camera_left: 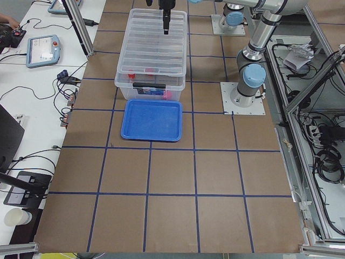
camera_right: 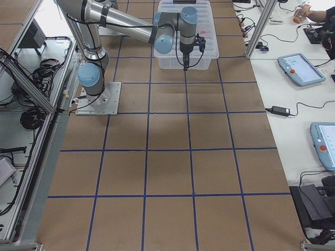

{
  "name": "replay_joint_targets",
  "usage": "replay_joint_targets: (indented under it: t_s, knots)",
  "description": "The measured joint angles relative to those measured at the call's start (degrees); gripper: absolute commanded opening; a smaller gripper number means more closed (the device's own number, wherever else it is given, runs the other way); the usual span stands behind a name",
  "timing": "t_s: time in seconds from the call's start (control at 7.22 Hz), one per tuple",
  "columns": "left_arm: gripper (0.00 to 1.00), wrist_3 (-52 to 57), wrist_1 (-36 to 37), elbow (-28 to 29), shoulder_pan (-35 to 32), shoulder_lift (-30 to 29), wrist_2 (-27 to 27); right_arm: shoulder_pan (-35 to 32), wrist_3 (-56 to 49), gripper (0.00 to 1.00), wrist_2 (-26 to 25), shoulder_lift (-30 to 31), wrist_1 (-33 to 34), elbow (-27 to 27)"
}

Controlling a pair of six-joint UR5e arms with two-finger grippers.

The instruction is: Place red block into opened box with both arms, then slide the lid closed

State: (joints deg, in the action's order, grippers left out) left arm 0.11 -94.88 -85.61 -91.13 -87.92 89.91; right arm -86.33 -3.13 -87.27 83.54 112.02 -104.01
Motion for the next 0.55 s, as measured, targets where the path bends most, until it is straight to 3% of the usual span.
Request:
replay_joint_targets:
  t_s: [0.55]
  knots:
    - [1.0, 0.2, 0.1, -0.2, 0.1, 0.3, 0.0, -2.7, 3.4, 1.0, -0.3, -0.1, 0.6, 0.3]
